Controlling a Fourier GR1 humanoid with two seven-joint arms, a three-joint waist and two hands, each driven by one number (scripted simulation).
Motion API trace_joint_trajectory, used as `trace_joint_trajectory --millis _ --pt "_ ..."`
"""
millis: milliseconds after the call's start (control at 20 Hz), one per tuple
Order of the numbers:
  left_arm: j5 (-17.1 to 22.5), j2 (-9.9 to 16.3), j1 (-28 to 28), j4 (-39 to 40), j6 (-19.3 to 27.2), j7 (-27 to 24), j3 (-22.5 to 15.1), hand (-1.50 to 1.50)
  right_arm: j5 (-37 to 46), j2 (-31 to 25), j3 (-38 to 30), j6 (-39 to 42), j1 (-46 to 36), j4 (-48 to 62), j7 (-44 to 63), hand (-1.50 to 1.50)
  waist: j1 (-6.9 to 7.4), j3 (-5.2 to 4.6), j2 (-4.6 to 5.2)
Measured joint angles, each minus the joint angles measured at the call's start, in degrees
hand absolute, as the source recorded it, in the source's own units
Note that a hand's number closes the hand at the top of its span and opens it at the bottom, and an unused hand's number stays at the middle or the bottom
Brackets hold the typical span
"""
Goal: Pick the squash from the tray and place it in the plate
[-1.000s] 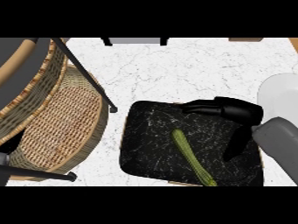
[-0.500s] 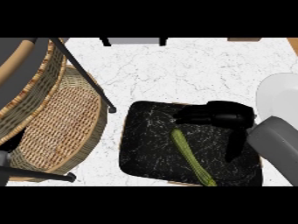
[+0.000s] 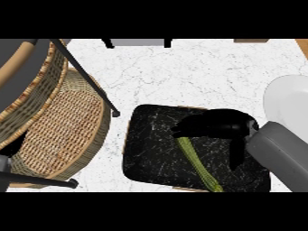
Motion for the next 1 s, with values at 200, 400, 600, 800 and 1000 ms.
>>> trace_joint_trajectory --millis 200,400,600,800,1000 --pt "-0.8 0.0 -0.1 0.2 0.9 -0.3 -0.2 0.0 2.3 2.5 0.9 -0.2 0.8 -0.5 2.6 -1.5 -0.03 0.13 -0.06" --pt "-0.6 -0.1 -0.2 0.4 0.5 -1.0 -0.2 0.0 4.3 4.8 0.7 -0.6 0.3 0.5 4.4 -1.5 0.07 0.24 0.0" --pt "0.2 -0.2 -0.2 0.7 -0.2 -1.6 0.0 0.0 6.7 6.3 1.0 -1.6 0.9 1.1 4.9 -1.5 0.03 0.26 -0.07" --pt "-0.4 -0.2 -0.4 0.7 0.2 -1.7 -0.2 0.0 9.3 6.8 1.6 -1.6 0.5 1.5 4.6 -1.5 0.07 0.19 -0.16" --pt "-0.6 0.0 -0.6 0.8 0.7 -1.1 -0.5 0.0 12.1 6.7 3.3 -0.8 -0.2 1.0 2.7 1.5 0.08 -0.04 -0.38"
